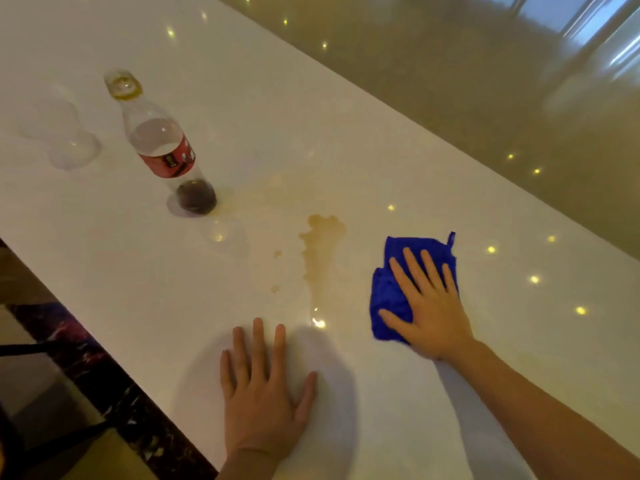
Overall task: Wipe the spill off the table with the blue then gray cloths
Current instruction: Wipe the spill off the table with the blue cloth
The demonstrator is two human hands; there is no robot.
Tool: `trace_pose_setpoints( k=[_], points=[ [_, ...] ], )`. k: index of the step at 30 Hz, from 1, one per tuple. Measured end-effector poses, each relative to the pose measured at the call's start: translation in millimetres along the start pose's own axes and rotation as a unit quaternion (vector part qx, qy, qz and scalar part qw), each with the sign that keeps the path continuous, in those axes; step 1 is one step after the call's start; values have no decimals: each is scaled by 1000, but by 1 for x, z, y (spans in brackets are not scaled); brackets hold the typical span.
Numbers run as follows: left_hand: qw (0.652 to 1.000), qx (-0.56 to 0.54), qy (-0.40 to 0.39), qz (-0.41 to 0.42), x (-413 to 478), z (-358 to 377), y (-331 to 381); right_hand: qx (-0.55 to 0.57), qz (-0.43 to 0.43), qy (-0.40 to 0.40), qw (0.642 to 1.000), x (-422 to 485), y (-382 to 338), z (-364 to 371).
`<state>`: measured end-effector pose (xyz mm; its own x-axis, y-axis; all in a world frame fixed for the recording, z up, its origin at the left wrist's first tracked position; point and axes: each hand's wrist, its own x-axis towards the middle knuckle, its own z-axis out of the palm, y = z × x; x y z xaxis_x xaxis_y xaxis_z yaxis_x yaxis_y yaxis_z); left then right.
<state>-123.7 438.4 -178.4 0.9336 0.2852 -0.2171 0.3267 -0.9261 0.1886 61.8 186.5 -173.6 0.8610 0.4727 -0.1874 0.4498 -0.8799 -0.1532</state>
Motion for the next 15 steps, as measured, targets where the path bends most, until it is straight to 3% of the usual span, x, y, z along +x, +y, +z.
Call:
trace_pose_setpoints(
  k=[3,5,9,12,15],
  points=[
    [1000,0,0,2,1,-2,2,25,167,31,985,70,5,-20],
    [1000,-4,4,-1,1,-3,2,64,180,41,981,120,-20,-27],
    [1000,-7,6,-9,2,-6,3,160,33,56,985,175,-100,-34],
    [1000,7,-13,-17,2,-9,4,229,-96,-20,969,164,-155,-29],
    [1000,9,-21,-15,2,-10,1,182,-265,-74,944,122,-156,-17]
  ],
)
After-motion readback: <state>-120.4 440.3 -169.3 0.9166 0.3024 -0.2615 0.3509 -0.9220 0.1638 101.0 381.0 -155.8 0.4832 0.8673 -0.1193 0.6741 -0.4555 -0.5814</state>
